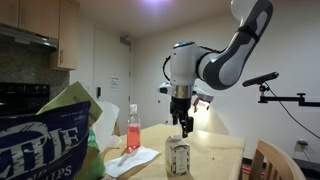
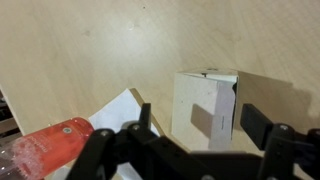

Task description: Close the box on the table

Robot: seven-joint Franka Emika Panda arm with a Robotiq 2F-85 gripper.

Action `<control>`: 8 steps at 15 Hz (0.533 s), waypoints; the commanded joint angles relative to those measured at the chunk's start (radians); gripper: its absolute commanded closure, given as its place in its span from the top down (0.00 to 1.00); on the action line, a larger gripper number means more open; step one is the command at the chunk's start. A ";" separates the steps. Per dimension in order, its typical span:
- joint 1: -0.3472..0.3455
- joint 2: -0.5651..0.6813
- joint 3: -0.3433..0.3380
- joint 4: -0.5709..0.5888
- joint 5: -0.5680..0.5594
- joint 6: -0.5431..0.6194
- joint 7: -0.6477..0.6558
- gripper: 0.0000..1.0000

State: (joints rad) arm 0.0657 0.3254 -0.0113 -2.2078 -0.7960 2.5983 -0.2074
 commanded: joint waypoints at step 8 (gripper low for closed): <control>-0.008 0.002 0.004 0.014 0.006 -0.032 -0.011 0.84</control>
State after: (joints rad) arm 0.0611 0.3279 -0.0114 -2.2078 -0.7960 2.5980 -0.2078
